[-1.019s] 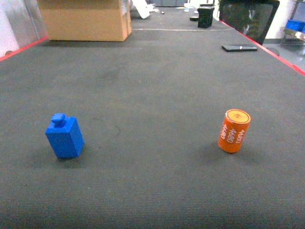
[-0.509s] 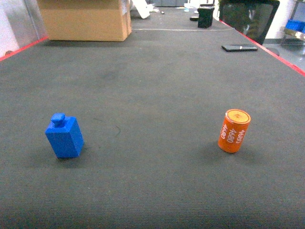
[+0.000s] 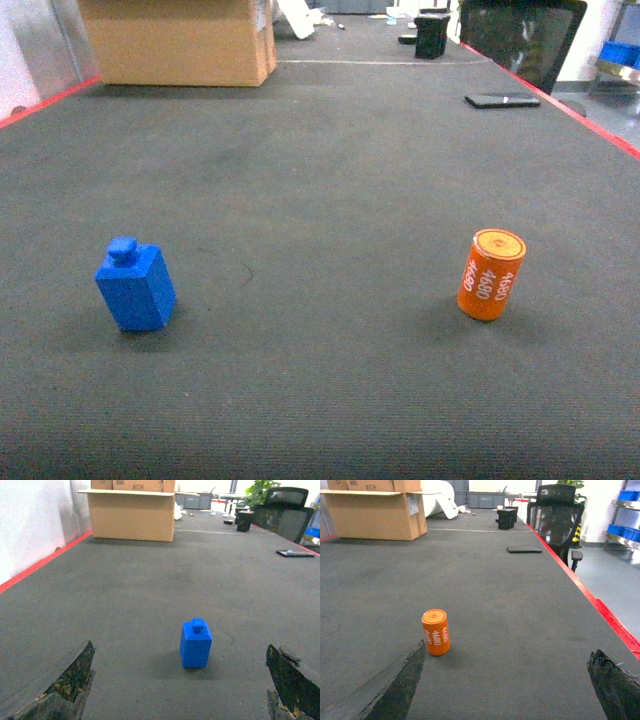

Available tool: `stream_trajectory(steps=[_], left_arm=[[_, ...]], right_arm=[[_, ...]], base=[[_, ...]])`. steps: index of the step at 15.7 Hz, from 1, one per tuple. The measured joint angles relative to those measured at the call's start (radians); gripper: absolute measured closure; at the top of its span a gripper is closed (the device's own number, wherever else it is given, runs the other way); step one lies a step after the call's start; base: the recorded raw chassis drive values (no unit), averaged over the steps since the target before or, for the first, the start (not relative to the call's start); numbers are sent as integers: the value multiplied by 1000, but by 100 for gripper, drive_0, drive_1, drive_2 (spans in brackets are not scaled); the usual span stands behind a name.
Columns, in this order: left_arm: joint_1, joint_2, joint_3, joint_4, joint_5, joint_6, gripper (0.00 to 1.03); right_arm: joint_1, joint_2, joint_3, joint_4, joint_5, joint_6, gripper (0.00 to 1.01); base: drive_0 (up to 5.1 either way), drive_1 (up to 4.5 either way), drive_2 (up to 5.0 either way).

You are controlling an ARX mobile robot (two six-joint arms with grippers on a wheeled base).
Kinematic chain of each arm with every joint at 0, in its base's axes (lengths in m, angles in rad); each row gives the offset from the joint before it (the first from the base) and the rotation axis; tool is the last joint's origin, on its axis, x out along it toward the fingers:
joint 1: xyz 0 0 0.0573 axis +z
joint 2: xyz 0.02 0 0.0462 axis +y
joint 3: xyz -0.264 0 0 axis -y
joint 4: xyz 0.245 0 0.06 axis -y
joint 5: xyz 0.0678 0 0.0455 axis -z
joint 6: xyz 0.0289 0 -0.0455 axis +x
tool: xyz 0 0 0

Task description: Sort blue parts and orange caps into right shelf containers

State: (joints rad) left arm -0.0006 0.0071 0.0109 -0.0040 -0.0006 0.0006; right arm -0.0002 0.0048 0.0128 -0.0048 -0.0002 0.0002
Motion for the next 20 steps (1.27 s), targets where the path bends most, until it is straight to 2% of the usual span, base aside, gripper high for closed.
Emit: stream_trajectory(steps=[13,14,15,16,17,18,19,20], left_arm=[[0,0,0,0,0,0,5],[-103,101,3,85,-212,-5,5],[-180,316,22,271,-356,-8,5],[-154,515,40,452,-388,-5,5],[-122,749,93,653,-370,3,5],[-122,877,143,752,-336,10,5],[-122,910,158,775,-326,11,5],[-117,1051,222,867,-291,21,5]], right_arm=[[0,0,0,0,0,0,3],[67,62,3,26,110,-19,3],[154,209,14,145,200,-34,3],[211,365,37,294,229,-47,3],[226,563,87,472,229,-49,3],[237,677,126,563,223,-49,3],[238,705,136,584,220,-49,3],[243,837,186,682,205,-49,3]], base=[[0,0,0],[0,0,0],[0,0,0],[0,0,0],[0,0,0],[0,0,0],[0,0,0],[0,0,0]])
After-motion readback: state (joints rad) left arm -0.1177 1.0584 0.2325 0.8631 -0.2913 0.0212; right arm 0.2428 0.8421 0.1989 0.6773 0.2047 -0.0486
